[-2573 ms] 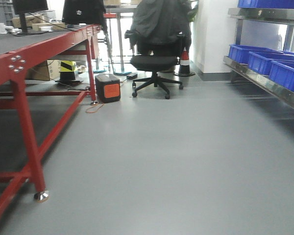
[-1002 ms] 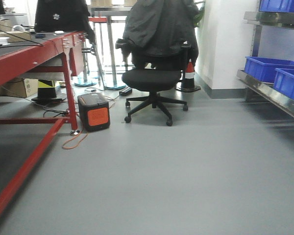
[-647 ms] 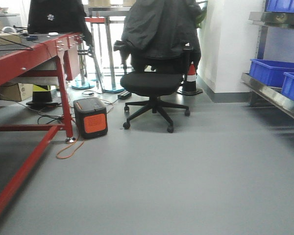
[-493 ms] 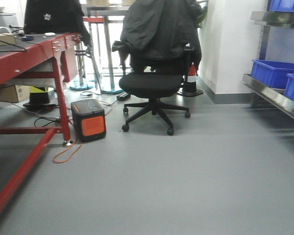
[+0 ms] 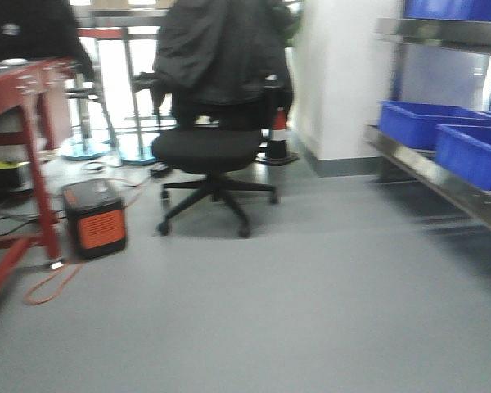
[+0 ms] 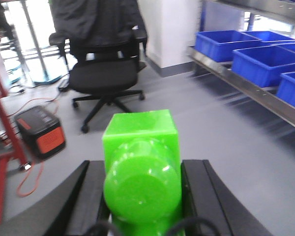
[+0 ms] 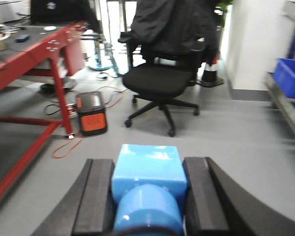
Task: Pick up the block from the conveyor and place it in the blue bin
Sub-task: 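Drive along the red conveyor toward the shelf of blue bins, then turn and approach the shelf, stopping in front of a blue bin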
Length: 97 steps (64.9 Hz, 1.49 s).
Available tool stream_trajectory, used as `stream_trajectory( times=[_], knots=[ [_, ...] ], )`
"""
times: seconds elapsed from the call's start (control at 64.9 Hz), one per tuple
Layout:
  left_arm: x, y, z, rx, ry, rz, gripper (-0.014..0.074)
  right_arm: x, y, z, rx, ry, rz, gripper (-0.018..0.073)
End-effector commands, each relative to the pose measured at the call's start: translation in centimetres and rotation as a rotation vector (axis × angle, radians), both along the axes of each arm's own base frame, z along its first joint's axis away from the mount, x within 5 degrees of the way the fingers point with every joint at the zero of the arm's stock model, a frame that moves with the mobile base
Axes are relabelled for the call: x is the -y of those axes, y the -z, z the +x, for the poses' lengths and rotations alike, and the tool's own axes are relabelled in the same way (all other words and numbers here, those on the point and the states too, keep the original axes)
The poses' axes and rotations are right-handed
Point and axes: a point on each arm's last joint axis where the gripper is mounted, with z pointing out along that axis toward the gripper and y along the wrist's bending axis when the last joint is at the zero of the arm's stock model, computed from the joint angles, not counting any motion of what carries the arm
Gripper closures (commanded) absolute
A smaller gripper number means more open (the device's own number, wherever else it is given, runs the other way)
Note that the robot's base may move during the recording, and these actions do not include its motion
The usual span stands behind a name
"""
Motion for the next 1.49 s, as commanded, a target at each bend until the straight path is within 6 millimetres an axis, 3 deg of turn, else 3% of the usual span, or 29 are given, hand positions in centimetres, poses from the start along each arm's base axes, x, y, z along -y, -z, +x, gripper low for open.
stream_trajectory(
  times=[0.0,1.479],
  knots=[
    [0.08,-0.24,-0.15,0.027,0.011,-0.014,0.0707,0.04,-0.25,-0.03,0.028,0.001,-0.002,0.0713],
    [0.08,-0.24,-0.15,0.027,0.011,-0.014,0.0707,0.04,-0.25,-0.03,0.028,0.001,-0.002,0.0713]
  ],
)
